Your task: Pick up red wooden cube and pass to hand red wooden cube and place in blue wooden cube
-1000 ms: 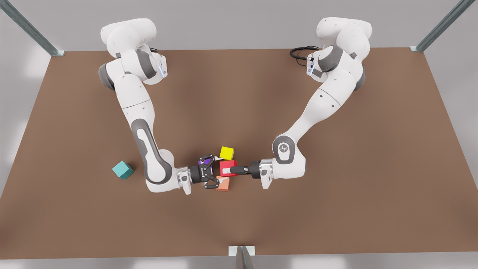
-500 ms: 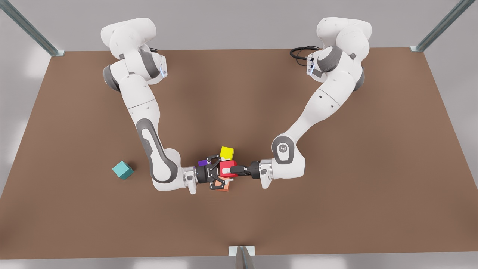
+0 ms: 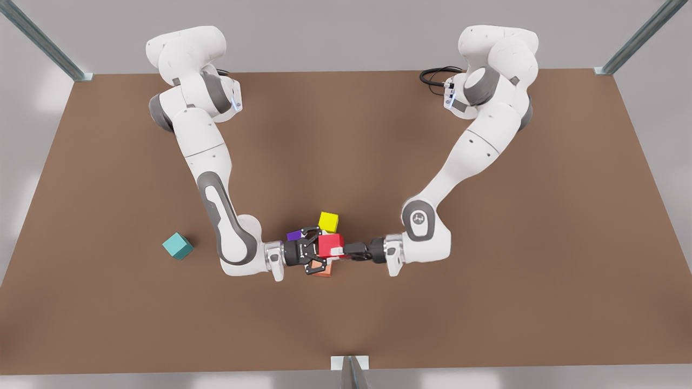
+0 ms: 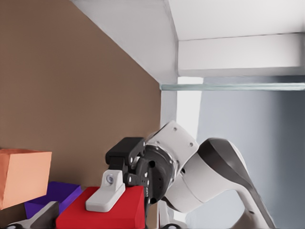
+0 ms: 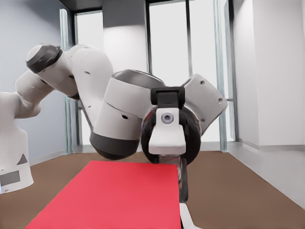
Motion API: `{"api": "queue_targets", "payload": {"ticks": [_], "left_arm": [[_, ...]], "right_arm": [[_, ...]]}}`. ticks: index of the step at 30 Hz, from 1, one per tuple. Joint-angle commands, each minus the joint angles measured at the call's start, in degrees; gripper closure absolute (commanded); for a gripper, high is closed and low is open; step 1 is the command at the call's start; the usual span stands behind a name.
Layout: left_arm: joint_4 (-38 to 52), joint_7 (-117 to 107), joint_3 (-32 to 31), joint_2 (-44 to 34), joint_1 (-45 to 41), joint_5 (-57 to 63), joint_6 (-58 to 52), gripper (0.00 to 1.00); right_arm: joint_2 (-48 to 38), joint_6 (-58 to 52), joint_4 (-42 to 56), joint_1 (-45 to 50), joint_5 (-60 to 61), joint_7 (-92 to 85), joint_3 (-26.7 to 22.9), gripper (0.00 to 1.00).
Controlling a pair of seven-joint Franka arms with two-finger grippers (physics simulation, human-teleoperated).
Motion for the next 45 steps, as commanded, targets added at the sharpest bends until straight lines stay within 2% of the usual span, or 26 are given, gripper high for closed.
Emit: {"api": "queue_targets", "payload": {"ticks": [1,2,3,4,5,6,7,8,9,10,11,13,14,15,18,20,27,33,42,43,44,45], "left_arm": [[-0.1,3.8,-0.2,-0.2,1.9,1.6,-0.9,0.00],[-0.2,3.8,-0.3,-0.2,3.4,1.6,-2.7,0.00],[-0.3,3.8,-0.3,-0.5,5.1,2.8,-4.6,0.00],[-0.4,3.4,-0.3,-1.4,8.0,5.2,-8.9,0.00],[-0.4,2.4,-0.3,-1.8,10.1,7.0,-12.5,0.00],[-0.4,-2.1,-0.3,-3.4,13.4,13.5,-19.2,0.00],[0.1,-10.4,-0.3,-8.4,16.7,28.5,-28.4,0.00],[0.1,-18.8,-0.3,-13.4,18.4,40.9,-36.3,0.00],[0.2,-30.7,-0.5,-20.6,21.2,54.3,-50.7,0.00],[0.2,-32.3,-0.7,-26.3,21.6,65.8,-57.8,0.00],[0.2,-32.4,-0.9,-29.6,20.9,73.3,-60.8,0.00],[0.1,-32.3,-0.4,-34.9,21.3,74.3,-62.2,0.00],[-7.6,-29.6,15.4,-44.4,11.1,71.0,-59.2,0.00],[-18.6,-21.9,33.3,-53.0,1.4,59.1,-52.3,0.00],[-18.4,-19.9,33.9,-51.2,1.2,61.5,-54.4,0.00],[-18.4,-20.1,33.8,-50.7,1.0,61.2,-59.4,0.00],[-18.5,-20.2,32.7,-48.8,1.4,61.5,-60.7,0.00],[-18.5,-20.3,32.7,-48.7,1.2,61.5,-61.3,0.00],[-18.5,-20.3,32.7,-48.3,1.2,61.5,-61.3,0.00],[-18.5,-20.3,32.7,-48.2,1.2,61.5,-61.3,0.00],[-18.5,-20.3,32.7,-48.2,1.2,61.5,-61.3,0.00],[-18.4,-20.3,32.7,-47.9,1.2,61.5,-61.3,0.00]], "right_arm": [[-0.3,0.2,0.0,-0.2,0.2,-0.1,-0.2,0.45],[-0.8,-0.1,-0.2,-1.0,-0.7,-0.1,-0.5,0.45],[-2.2,-0.2,-0.2,-1.1,-2.1,-0.1,-3.9,0.45],[-4.4,-0.4,-0.1,-0.9,-10.5,3.4,-10.5,0.45],[-6.1,-0.7,0.0,-1.1,-18.6,6.8,-12.6,0.45],[-7.7,-1.0,-0.3,-1.8,-26.9,8.2,-15.8,0.45],[-8.2,-3.2,-0.6,-1.8,-33.3,10.7,-20.3,0.45],[-9.5,-4.6,-0.6,-1.8,-39.0,12.7,-22.6,0.46],[-12.3,-6.8,-0.6,-1.8,-48.8,18.8,-25.4,0.45],[-13.9,-9.2,-0.6,-2.7,-55.3,25.8,-26.5,0.46],[-14.6,-10.5,-0.7,-2.5,-59.0,31.8,-29.4,0.46],[-16.3,-9.9,-0.1,-1.8,-71.1,44.7,-31.4,0.46],[-16.4,-9.1,-0.1,-1.7,-73.5,46.5,-33.4,0.46],[-16.4,-8.7,-0.5,-1.7,-76.4,46.6,-34.3,0.46],[-17.4,-5.2,-3.5,0.3,-83.6,46.9,-35.6,0.46],[-20.1,4.5,-11.9,5.7,-84.2,47.7,-39.1,0.46],[-21.9,21.7,-23.3,9.5,-83.9,49.2,-40.4,0.46],[-23.3,25.8,-31.2,10.5,-81.8,49.8,-40.1,0.46],[-23.3,28.1,-33.9,10.8,-81.2,49.8,-39.9,0.46],[-23.2,28.1,-33.9,10.8,-81.1,49.8,-39.9,0.43],[-23.1,28.1,-33.9,10.8,-80.6,49.8,-39.9,0.04],[-23.1,28.1,-33.9,10.8,-80.6,49.8,-39.9,0.00]]}}
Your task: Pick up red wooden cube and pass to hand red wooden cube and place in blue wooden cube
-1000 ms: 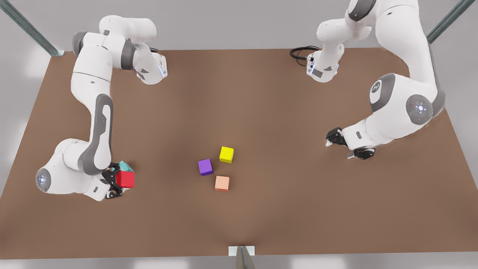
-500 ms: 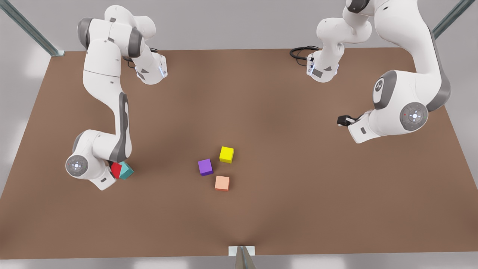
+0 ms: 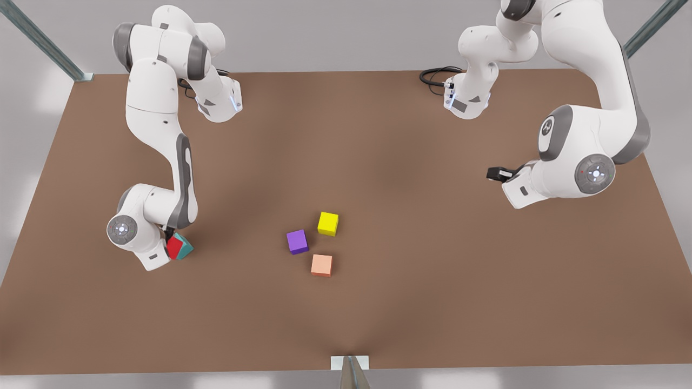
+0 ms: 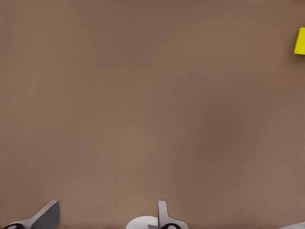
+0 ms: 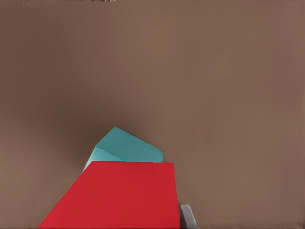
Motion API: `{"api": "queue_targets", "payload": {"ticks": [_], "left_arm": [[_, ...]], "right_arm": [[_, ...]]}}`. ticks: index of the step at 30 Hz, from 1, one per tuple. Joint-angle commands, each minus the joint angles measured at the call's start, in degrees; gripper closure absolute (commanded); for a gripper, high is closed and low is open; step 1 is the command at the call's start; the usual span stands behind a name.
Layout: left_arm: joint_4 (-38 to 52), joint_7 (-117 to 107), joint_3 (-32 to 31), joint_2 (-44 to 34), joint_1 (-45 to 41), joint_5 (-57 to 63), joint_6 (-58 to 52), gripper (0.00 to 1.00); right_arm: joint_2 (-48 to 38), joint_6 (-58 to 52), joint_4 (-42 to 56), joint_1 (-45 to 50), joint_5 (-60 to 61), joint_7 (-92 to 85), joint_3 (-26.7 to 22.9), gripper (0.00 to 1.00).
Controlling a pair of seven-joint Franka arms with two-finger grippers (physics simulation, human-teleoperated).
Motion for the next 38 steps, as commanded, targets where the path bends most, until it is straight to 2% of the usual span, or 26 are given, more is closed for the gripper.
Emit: {"api": "queue_targets", "payload": {"ticks": [1,8,12,15,18,20,22,24,26,28,30,31,33,35,38], "left_arm": [[0.0,-1.9,0.0,0.0,0.0,0.0,-0.2,0.00],[0.0,-1.9,0.0,0.0,0.0,0.0,-0.4,0.00],[0.0,-1.9,0.0,0.0,0.0,0.0,-0.4,0.00],[0.0,-1.9,0.0,0.2,0.0,0.0,-0.3,0.00],[0.0,-1.9,0.0,0.5,0.0,0.1,-0.3,0.00],[0.0,-1.9,0.0,0.5,0.0,0.1,-0.2,0.00],[0.0,-1.9,-0.1,0.6,0.0,0.1,-0.2,0.00],[0.0,-1.9,0.0,0.5,0.0,0.1,-0.3,0.00],[0.0,-1.9,0.0,0.5,0.2,0.1,-0.5,0.00],[0.0,-2.8,-0.1,0.3,0.0,0.1,-1.1,0.00],[0.1,-2.8,-0.2,0.0,0.0,0.1,-1.5,0.00],[1.3,-2.8,-0.1,0.0,0.2,0.1,-2.4,0.00],[1.4,-2.8,-0.1,0.0,0.0,0.2,-2.4,0.00],[1.3,-2.8,0.0,0.1,0.2,0.1,-2.5,0.00],[1.4,-2.8,-0.1,0.0,0.2,0.3,-2.6,0.00]], "right_arm": [[0.0,1.5,0.0,0.0,0.4,6.9,0.0,0.00],[-1.4,-0.9,0.2,0.4,0.4,6.5,0.1,0.00],[-3.3,-5.2,0.4,0.4,0.4,6.2,0.1,0.00],[-6.0,-12.4,3.3,2.2,0.7,8.9,0.1,0.00],[-6.7,-22.0,9.8,2.8,0.7,23.0,-0.1,0.00],[-4.7,-33.2,18.7,1.9,0.0,54.5,-0.7,0.00],[-4.9,-35.7,22.4,1.8,-0.1,76.6,-1.2,0.00],[-9.2,-43.4,27.2,2.0,-0.6,78.7,-2.7,0.00],[-17.7,-46.3,24.4,4.0,-4.9,78.1,-2.3,0.00],[-18.0,-47.7,26.1,4.7,-5.1,78.7,-2.3,0.00],[-17.3,-56.9,33.1,5.3,-7.6,84.9,-2.0,0.00],[-18.2,-58.4,33.8,3.3,-7.8,85.7,2.0,0.00],[-23.6,-56.2,29.1,-20.2,-14.4,90.3,30.8,0.00],[-26.5,-54.1,24.9,-25.8,-14.7,91.1,35.6,0.00],[-26.9,-54.0,24.6,-26.1,-14.9,91.0,36.0,0.00]]}}
